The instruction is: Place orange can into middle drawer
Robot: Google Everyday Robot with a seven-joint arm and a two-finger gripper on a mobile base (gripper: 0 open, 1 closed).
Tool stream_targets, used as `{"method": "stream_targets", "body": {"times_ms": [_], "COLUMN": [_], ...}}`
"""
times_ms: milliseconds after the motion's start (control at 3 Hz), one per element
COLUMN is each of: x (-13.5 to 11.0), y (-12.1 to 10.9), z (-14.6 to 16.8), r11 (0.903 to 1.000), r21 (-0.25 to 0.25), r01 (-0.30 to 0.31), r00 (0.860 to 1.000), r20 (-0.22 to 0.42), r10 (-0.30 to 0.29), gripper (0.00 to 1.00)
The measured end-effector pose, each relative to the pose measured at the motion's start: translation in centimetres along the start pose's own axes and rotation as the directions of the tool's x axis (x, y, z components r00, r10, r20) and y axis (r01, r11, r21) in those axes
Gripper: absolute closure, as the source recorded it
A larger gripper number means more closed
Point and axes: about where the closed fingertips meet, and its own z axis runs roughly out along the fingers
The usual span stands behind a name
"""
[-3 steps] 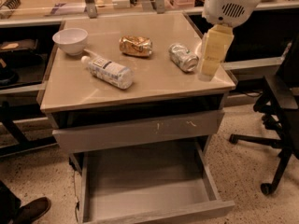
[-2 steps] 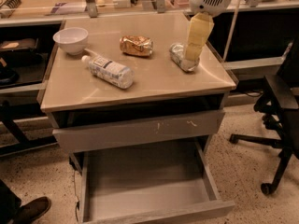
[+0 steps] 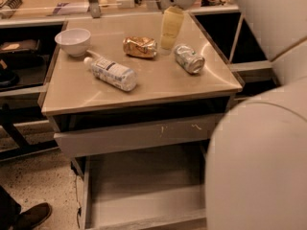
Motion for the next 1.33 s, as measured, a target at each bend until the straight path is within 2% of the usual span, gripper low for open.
{"method": "stream_targets", "body": {"times_ms": [667,1333], "x": [-4.8,-7.2], "y": [-3.8,-6.5], "z": [4.8,8.9], "r11": [0.9993,0.9985], "r21": [0.000,0.009], "r01": [0.036,0.053], "r00": [0.999,0.998], "r20": [0.004,0.015], "r10": [-0.036,-0.054], "gripper": [0.00,0.00]}}
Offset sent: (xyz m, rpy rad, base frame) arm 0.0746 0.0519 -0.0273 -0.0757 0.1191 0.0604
